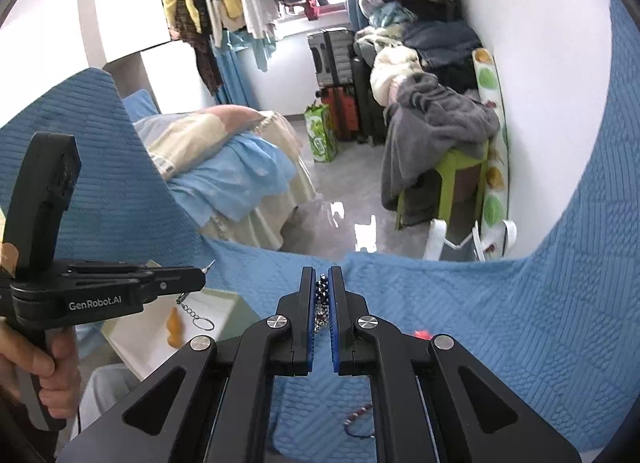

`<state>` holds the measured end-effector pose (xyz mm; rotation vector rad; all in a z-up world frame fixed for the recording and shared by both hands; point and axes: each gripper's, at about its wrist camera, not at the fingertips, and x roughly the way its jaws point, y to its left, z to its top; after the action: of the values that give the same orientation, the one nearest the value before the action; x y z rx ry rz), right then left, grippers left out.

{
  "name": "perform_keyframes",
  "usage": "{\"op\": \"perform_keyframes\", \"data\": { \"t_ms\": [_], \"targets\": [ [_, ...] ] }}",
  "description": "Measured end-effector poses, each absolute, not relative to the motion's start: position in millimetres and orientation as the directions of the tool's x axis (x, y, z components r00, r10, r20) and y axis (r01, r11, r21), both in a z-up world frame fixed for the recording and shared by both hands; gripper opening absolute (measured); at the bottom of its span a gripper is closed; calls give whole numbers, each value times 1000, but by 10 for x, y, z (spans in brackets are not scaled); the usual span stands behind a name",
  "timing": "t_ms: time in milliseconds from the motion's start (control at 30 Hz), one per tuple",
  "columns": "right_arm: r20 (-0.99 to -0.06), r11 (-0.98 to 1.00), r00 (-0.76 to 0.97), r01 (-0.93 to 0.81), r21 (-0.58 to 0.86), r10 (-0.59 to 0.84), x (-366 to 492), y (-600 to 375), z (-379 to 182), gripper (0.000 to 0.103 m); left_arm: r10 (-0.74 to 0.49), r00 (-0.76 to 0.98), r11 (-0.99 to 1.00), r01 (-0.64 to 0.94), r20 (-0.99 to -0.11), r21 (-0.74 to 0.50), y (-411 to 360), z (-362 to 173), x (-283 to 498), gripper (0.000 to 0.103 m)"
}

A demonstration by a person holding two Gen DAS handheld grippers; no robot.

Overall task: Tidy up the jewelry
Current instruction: 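Carry the pick and bead chain into the white box and open both grippers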

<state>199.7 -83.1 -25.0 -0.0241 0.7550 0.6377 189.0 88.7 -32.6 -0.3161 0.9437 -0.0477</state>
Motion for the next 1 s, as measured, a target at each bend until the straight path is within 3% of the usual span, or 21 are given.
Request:
{"op": "perform_keyframes", "data": {
  "t_ms": [467, 733, 1000],
  "targets": [
    [-628, 779, 529, -590, 211, 571, 1725, -131, 6, 4, -120, 623, 957, -135, -773, -257, 1599, -144, 1612, 3],
    [-667, 752, 441, -595, 284, 601, 1545, 223, -340, 4, -94, 597, 956, -169, -797, -239, 1745, -467, 1437, 4],
    [-738, 729, 357, -634, 258, 572, 1280, 517, -832, 4, -69, 541, 960, -193, -838, -204, 1827, -1059, 1217, 4]
  ]
}}
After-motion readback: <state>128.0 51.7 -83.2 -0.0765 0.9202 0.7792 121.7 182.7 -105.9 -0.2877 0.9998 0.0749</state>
